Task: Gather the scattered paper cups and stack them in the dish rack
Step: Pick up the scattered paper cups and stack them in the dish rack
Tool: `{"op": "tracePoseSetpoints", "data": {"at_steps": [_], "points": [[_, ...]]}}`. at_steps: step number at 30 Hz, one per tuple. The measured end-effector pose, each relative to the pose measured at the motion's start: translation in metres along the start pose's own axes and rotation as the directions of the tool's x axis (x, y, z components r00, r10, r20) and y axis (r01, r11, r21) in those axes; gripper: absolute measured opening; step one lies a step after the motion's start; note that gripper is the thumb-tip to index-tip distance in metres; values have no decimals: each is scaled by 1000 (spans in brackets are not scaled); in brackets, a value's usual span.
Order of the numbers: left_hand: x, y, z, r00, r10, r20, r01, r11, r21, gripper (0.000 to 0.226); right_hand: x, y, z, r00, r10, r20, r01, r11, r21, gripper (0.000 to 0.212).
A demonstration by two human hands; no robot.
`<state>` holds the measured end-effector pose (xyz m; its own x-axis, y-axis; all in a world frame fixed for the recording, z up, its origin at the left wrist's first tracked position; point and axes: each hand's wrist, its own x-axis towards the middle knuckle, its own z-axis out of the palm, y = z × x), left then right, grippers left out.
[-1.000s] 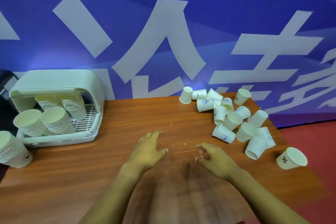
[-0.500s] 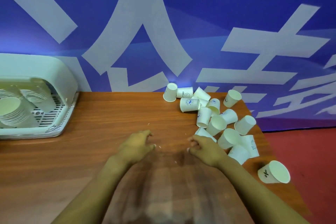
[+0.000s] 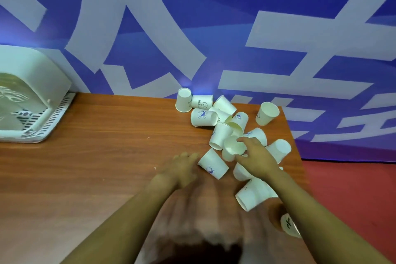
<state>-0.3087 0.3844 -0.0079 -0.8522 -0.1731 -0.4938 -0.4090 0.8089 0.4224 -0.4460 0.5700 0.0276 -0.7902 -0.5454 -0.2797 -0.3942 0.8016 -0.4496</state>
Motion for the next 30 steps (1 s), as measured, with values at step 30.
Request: {"op": "tracePoseSetpoints", "data": {"at_steps": [30], "points": [[63, 7, -4, 1000, -3, 15, 3, 1000, 25, 72, 58, 14, 15, 990, -23, 138, 5, 991, 130, 83]]}}
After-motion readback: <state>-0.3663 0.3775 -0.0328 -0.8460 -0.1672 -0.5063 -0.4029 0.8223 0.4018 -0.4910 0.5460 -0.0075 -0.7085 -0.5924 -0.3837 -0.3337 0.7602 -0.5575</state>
